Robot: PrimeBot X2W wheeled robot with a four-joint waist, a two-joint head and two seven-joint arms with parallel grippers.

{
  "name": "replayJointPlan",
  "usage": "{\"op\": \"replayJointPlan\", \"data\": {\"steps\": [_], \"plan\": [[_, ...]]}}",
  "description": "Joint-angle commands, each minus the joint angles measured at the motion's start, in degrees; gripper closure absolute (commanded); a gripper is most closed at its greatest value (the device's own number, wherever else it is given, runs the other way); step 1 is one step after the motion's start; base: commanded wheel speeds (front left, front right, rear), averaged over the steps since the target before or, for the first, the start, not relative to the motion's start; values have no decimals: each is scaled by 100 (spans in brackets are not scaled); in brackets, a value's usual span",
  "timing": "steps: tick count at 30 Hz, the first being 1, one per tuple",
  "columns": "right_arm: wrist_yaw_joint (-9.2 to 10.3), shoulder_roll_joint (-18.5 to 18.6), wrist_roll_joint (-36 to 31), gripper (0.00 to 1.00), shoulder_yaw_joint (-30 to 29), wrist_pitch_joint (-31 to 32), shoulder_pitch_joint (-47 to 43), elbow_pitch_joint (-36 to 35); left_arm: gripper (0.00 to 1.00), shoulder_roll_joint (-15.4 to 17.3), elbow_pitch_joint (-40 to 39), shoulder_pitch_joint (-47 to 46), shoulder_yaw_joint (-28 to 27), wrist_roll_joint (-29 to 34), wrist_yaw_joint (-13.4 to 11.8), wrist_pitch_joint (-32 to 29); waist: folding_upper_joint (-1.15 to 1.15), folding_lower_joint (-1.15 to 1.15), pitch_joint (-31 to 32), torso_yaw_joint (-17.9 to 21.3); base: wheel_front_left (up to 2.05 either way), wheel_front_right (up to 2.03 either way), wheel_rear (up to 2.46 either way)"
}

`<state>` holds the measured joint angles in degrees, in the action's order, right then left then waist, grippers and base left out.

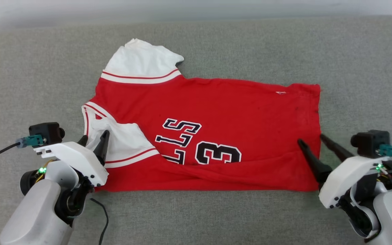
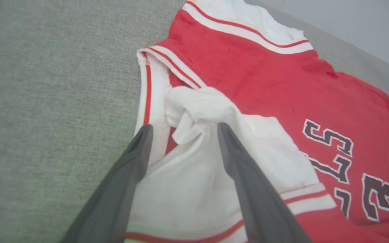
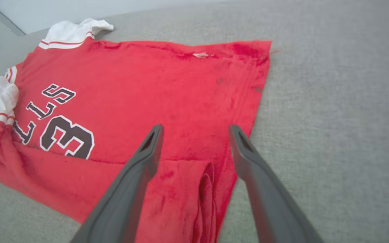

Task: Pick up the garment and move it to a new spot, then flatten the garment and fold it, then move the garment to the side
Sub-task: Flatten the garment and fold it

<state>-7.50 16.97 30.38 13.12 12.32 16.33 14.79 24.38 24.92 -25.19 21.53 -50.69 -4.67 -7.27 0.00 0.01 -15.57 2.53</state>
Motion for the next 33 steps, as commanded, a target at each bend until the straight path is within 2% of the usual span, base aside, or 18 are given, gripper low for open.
{"op": "replayJointPlan", "data": {"steps": [1,5,8,14,20,28,33], "plan": [[2,58,-217,0,-56,-404,-156,-146,0,49,14,3,-22,-11,36,30,0,-1,170,3,0,0,0],[2,32,-802,0,-206,-1270,-424,-443,0,271,-148,173,-39,14,16,-56,0,-1,462,32,0,0,0],[2,-100,-1081,0,-422,-1578,-666,-609,0,541,-389,312,8,29,26,-323,0,-1,669,52,0,0,0],[2,-413,-1449,0,-804,-1691,-1161,-1094,0,1207,-1042,583,64,-109,-15,-1216,0,-1,875,85,0,0,0],[2,-723,-1646,0,-1006,-1569,-1487,-1612,0,1752,-1468,882,76,-512,-135,-2334,0,-1,756,198,0,0,0],[2,-1000,-1772,0,-1014,-1546,-1519,-1900,0,1707,-1408,1044,5,-981,-186,-2789,0,-1,348,391,0,0,0],[2,-1086,-1824,0,-973,-1630,-1444,-1997,0,1479,-1071,1043,144,-1101,-141,-2927,0,-1,122,494,0,0,0]]}}
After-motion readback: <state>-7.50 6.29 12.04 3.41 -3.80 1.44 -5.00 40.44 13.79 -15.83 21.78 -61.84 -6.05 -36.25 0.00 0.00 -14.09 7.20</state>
